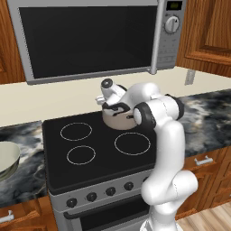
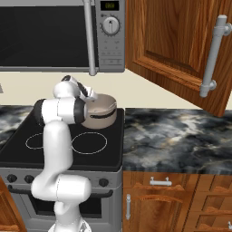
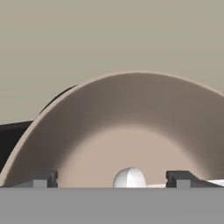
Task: Open the cabinet and move the ladle to the pot. Then close the cabinet.
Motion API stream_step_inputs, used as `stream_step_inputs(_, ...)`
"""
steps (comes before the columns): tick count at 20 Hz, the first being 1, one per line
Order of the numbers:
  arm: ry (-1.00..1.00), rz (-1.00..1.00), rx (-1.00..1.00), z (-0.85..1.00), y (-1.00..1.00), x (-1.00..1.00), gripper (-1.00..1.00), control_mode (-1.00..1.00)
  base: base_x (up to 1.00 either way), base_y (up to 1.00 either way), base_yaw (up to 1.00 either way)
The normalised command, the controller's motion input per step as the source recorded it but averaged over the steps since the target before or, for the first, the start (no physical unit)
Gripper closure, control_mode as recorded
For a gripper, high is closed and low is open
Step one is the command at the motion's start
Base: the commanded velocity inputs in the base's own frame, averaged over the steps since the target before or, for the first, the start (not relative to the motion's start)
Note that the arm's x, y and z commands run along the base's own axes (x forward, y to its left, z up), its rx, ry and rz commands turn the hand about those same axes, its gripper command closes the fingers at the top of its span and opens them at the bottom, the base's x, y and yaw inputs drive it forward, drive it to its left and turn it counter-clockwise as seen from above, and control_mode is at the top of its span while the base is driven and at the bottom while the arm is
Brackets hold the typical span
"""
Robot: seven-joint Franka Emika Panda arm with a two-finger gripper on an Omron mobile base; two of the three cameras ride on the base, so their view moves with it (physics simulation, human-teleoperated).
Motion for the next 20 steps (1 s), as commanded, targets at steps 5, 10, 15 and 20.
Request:
stream_step_inputs(5, -0.04, -0.02, 0.00, 0.00, 0.00, -0.34, -1.00, -1.00, 0.00, 0.00, 0.00)
stream_step_inputs(10, -0.04, -0.02, 0.00, 0.02, 0.00, -0.36, -1.00, -1.00, 0.00, 0.00, 0.00)
stream_step_inputs(15, -0.03, -0.03, 0.00, 0.16, 0.00, -0.34, -1.00, -1.00, 0.00, 0.00, 0.00)
stream_step_inputs(20, -0.01, -0.03, 0.00, 0.24, 0.00, -0.33, -1.00, -1.00, 0.00, 0.00, 0.00)
